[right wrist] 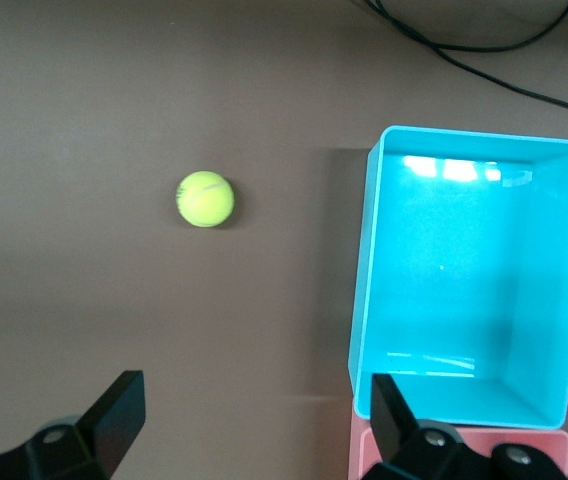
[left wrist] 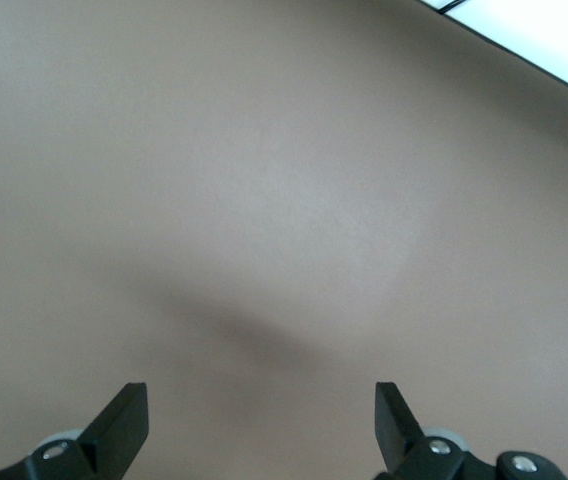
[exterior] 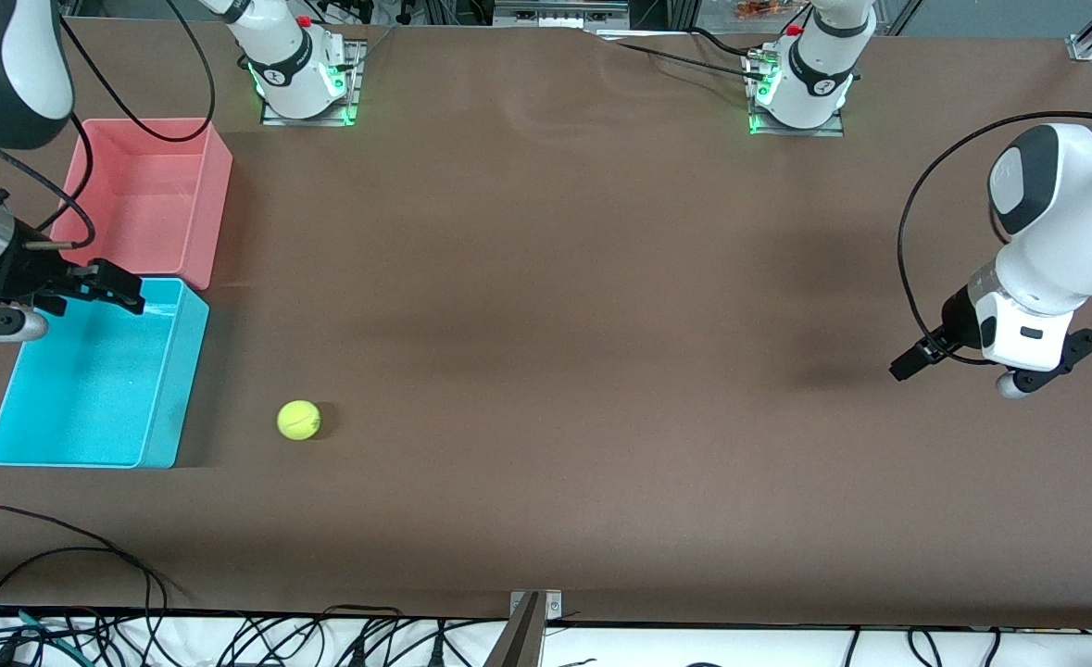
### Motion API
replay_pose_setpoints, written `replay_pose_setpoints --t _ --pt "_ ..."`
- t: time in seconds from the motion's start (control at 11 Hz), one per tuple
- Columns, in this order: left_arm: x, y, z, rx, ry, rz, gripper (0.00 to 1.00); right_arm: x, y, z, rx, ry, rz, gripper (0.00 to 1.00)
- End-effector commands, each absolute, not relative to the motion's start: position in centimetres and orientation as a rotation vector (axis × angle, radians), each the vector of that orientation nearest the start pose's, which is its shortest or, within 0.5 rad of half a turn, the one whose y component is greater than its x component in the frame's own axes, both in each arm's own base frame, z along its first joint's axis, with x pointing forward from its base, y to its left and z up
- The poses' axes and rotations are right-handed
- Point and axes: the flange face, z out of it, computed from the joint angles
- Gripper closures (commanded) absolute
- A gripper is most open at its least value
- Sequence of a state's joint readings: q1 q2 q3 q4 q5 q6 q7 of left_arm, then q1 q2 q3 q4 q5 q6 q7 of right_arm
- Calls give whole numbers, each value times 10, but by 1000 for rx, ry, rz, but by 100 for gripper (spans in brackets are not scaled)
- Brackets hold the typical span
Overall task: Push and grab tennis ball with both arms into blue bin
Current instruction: 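Reach the right gripper to the ball while the left gripper withdraws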
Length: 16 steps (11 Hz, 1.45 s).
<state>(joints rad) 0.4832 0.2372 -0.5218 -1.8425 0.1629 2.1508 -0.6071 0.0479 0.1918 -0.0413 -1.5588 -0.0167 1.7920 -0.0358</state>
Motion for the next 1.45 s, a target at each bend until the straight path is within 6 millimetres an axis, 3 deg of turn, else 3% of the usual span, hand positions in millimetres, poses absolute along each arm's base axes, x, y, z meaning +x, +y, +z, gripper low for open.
replay_pose_setpoints --t 0.0,0.27,0.55,0.82,1.09,1.36 --pt "634 7 444 -3054 -494 -176 0 658 16 509 -3161 -116 -206 0" --pt "648 39 467 -3093 -226 -130 0 687 30 468 -3152 -155 -313 0" --pt "652 44 468 -3084 -65 -132 0 727 35 433 -3145 -218 -422 0" --pt "647 30 484 -3057 40 -147 0 748 40 396 -3139 -233 -476 0" --pt "639 2 495 -3060 51 -137 0 752 38 340 -3157 -239 -378 0" --pt "623 -9 528 -3120 -4 -163 0 754 27 295 -3184 -244 -332 0"
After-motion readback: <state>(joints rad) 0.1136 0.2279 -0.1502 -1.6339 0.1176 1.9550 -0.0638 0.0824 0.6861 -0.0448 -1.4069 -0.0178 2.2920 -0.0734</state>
